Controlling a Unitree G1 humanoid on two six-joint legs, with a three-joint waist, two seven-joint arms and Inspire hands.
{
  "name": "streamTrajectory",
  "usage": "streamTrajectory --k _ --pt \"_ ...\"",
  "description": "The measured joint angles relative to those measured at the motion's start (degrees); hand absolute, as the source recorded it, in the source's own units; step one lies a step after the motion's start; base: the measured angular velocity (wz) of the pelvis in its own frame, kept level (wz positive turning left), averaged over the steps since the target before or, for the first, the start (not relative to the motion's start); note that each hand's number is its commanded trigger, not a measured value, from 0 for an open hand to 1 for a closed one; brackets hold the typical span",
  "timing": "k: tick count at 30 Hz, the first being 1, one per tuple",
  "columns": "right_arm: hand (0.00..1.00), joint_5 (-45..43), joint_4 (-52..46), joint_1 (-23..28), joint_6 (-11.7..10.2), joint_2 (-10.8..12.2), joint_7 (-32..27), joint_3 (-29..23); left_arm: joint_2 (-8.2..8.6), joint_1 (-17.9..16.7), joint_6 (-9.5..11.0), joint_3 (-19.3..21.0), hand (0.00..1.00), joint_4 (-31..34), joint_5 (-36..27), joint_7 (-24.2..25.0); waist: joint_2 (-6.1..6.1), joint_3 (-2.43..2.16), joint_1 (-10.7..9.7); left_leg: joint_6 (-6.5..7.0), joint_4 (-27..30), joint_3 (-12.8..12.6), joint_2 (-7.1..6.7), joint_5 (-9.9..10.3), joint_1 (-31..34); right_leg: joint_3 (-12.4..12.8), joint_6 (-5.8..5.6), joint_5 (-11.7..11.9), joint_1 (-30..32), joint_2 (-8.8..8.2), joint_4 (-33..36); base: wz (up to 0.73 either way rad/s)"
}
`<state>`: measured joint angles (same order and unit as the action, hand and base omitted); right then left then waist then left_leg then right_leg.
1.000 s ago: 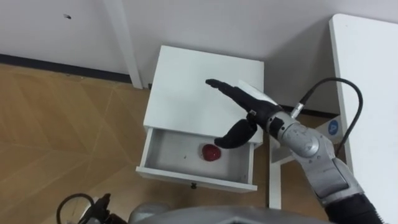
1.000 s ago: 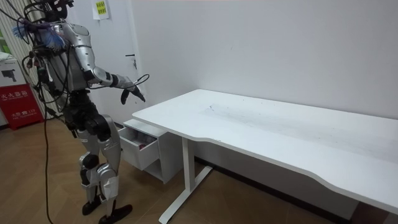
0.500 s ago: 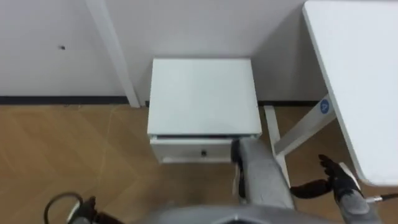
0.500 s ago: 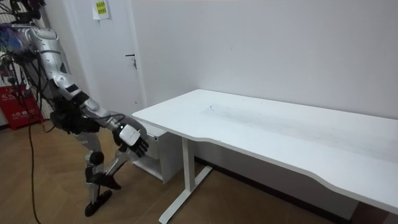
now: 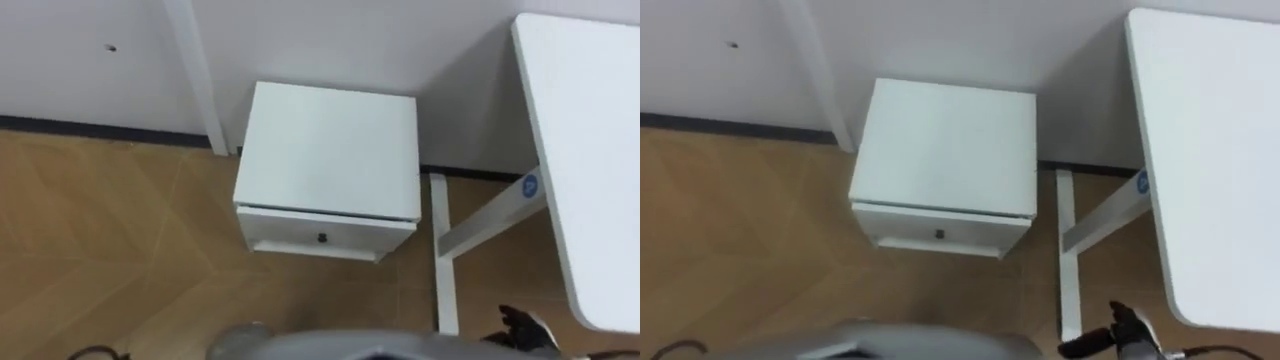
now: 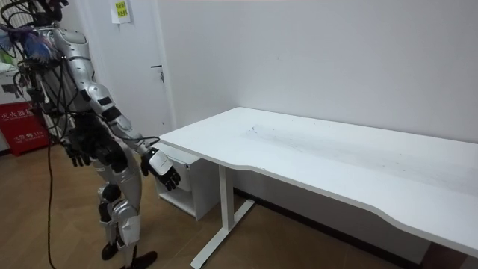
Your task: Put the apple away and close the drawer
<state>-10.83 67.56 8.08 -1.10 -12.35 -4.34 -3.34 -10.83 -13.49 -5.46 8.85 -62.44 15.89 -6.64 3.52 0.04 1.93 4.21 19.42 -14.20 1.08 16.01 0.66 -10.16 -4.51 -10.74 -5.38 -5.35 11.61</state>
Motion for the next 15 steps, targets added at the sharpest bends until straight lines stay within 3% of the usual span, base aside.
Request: streamTrajectory --k 5,9,15 --pt "0.0 1.6 2.9 0.1 2.3 0.2 2.5 -0.4 1.51 0.2 -0.8 0.0 0.0 0.0 0.0 -0.2 -1.86 0.0 -0.4 -0.75 -1.6 0.2 0.19 -0.1 -1.4 -0.1 0.06 0.0 -0.7 0.52 -0.1 -0.04" --pt "0.0 1.4 6.8 -0.2 4.4 0.3 3.8 -0.5 1.74 0.2 -1.7 0.0 0.0 -1.2 -0.1 0.2 -2.68 0.08 -1.6 -0.98 -2.4 0.2 0.18 -0.3 -1.7 -0.8 0.16 -0.1 -0.6 0.56 0.0 0.0" --pt "0.0 2.2 8.1 0.0 6.3 1.6 4.5 -0.7 2.16 0.0 -1.7 -0.1 0.0 -2.5 -0.6 0.9 -2.42 0.1 -2.5 -1.2 -3.7 0.3 -0.02 -0.7 -2.4 -1.9 0.19 -0.1 -0.6 0.5 0.0 0.0"
